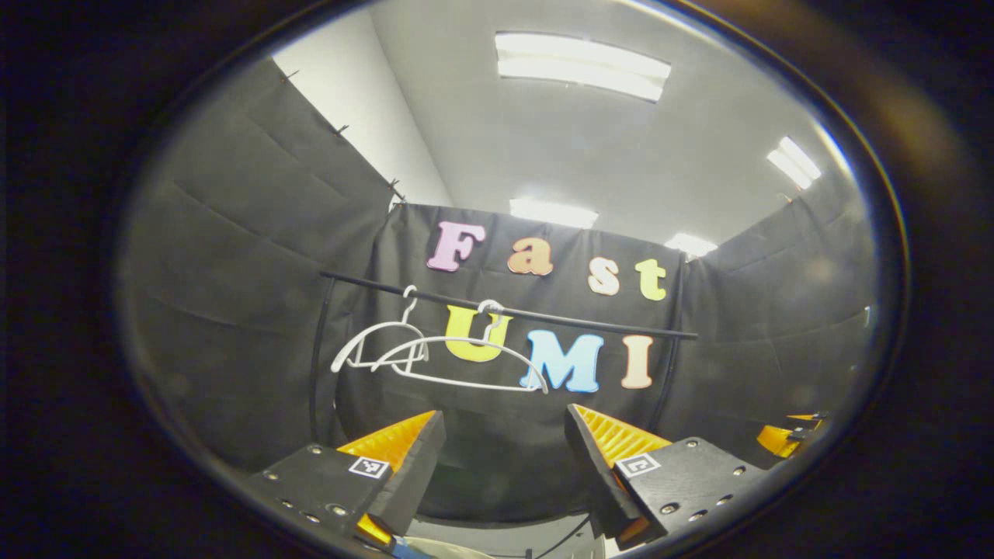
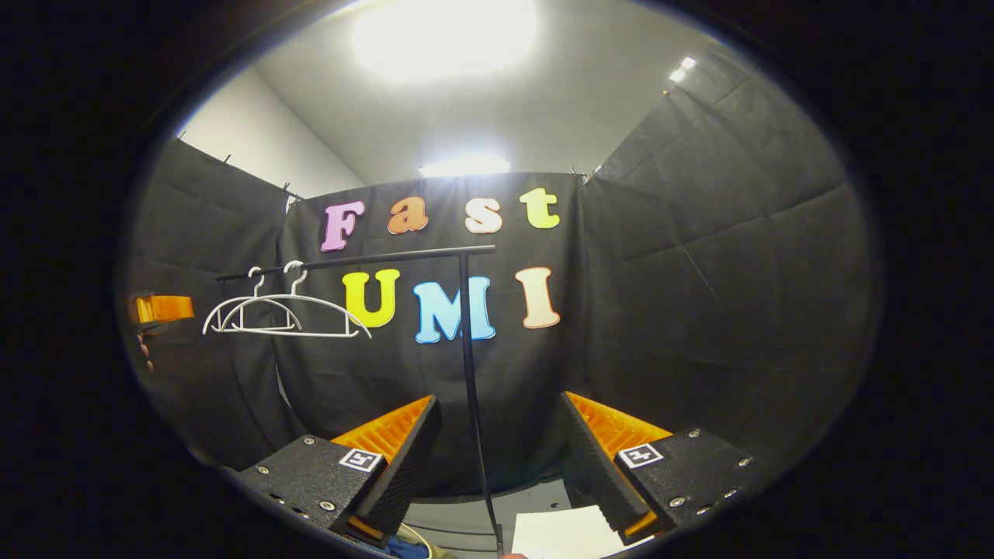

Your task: Grasp the clothes on the hanger with both hands and then place them into the laundry hamper below.

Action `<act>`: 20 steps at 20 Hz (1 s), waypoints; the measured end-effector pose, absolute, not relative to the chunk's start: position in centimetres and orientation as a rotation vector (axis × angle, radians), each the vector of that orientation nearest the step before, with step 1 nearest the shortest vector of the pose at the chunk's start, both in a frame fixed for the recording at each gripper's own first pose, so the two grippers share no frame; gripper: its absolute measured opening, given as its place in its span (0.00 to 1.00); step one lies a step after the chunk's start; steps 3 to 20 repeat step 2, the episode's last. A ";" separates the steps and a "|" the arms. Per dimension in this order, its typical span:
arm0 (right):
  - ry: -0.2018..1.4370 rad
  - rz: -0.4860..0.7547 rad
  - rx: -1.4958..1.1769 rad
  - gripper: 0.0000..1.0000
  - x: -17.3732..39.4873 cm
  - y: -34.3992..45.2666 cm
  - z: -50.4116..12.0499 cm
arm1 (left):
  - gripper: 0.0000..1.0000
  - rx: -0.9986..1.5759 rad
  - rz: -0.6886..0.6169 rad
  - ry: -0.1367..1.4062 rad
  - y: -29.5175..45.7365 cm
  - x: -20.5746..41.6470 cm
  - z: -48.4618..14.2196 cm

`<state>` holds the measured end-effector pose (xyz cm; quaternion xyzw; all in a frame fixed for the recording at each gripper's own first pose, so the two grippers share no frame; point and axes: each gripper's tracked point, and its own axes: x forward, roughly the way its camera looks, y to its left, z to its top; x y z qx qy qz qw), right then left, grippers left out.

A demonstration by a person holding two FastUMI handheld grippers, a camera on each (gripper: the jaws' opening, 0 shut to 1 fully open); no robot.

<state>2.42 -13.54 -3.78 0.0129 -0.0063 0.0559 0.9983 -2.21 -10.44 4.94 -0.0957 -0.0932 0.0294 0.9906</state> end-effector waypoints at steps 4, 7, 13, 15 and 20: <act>-0.004 0.120 0.041 0.94 2.1 -12.6 -3.4 | 0.95 -0.218 0.036 -0.172 -10.7 -1.9 4.5; -0.004 0.120 0.041 0.94 2.1 -12.6 -3.4 | 0.95 -0.218 0.036 -0.172 -10.7 -1.9 4.5; -0.004 0.120 0.041 0.94 2.1 -12.6 -3.4 | 0.95 -0.218 0.036 -0.172 -10.7 -1.9 4.5; -0.004 0.120 0.041 0.94 2.1 -12.6 -3.4 | 0.95 -0.218 0.036 -0.172 -10.7 -1.9 4.5; -0.004 0.120 0.041 0.94 2.1 -12.6 -3.4 | 0.95 -0.218 0.036 -0.172 -10.7 -1.9 4.5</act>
